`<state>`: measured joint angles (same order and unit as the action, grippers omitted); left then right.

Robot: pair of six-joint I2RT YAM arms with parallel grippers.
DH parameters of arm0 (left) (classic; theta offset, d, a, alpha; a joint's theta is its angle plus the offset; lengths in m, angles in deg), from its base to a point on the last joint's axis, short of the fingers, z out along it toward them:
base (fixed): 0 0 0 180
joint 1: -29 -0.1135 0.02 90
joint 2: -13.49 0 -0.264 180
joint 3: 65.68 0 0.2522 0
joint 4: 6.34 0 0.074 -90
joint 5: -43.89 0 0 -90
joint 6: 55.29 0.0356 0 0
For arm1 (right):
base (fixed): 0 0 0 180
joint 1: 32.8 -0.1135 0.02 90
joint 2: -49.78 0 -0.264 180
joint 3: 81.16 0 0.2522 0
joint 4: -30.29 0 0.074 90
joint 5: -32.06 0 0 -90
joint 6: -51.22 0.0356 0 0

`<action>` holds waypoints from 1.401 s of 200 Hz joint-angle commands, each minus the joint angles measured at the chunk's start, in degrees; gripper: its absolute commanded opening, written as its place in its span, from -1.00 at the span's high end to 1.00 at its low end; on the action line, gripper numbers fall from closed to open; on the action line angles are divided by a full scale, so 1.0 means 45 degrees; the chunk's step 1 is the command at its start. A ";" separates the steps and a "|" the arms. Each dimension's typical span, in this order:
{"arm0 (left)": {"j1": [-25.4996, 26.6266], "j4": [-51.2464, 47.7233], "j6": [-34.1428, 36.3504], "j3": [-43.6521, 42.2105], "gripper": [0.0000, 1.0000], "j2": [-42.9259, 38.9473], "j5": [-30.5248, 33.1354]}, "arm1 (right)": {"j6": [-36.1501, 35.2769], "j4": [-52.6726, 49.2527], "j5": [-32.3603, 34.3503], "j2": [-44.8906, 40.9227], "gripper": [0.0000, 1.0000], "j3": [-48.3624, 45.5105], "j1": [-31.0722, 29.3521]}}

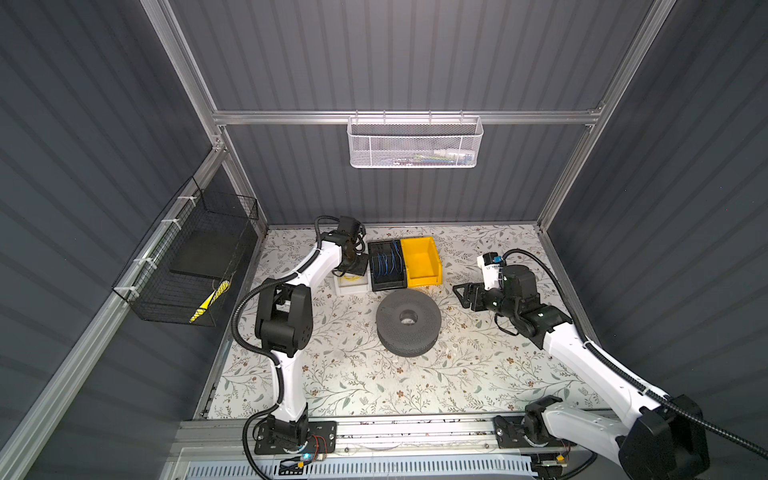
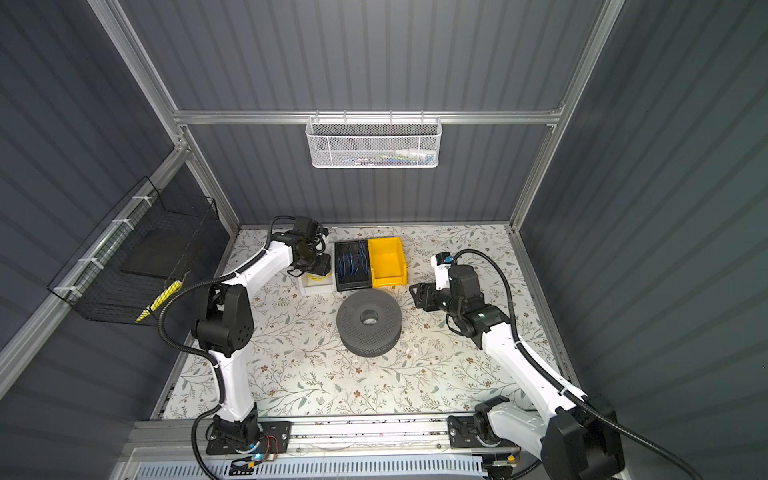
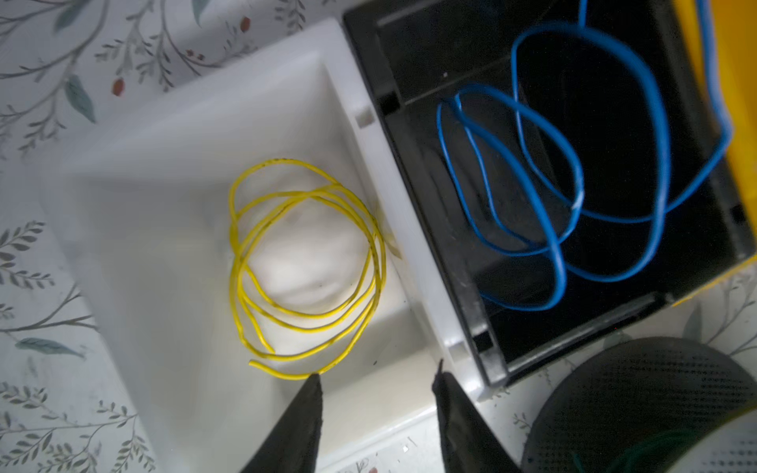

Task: Wrap the cables
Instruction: 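Lower the left gripper and pinch the yellow cable coil, then lift the yellow cable with the left gripper while the right gripper reaches toward it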

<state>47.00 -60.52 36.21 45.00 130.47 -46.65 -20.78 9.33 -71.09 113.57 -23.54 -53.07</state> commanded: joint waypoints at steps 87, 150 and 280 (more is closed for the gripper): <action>0.0160 0.0878 0.1182 -0.0232 0.06 0.1192 0.0978 | 0.0257 0.0370 -0.0242 0.0512 -0.47 0.0176 -0.0055; 0.0258 0.1229 0.1057 -0.0357 0.61 0.1463 0.1190 | 0.0414 0.0409 -0.0147 0.0385 -0.47 0.0098 -0.0061; 0.0278 -0.0066 0.0030 0.0504 1.00 -0.1013 0.1584 | 0.0293 0.0359 0.0052 0.0160 -0.48 0.0233 -0.0182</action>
<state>48.16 -57.18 37.76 44.15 129.45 -39.43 -19.51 10.53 -71.18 115.12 -23.43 -53.49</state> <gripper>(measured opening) 0.062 0.739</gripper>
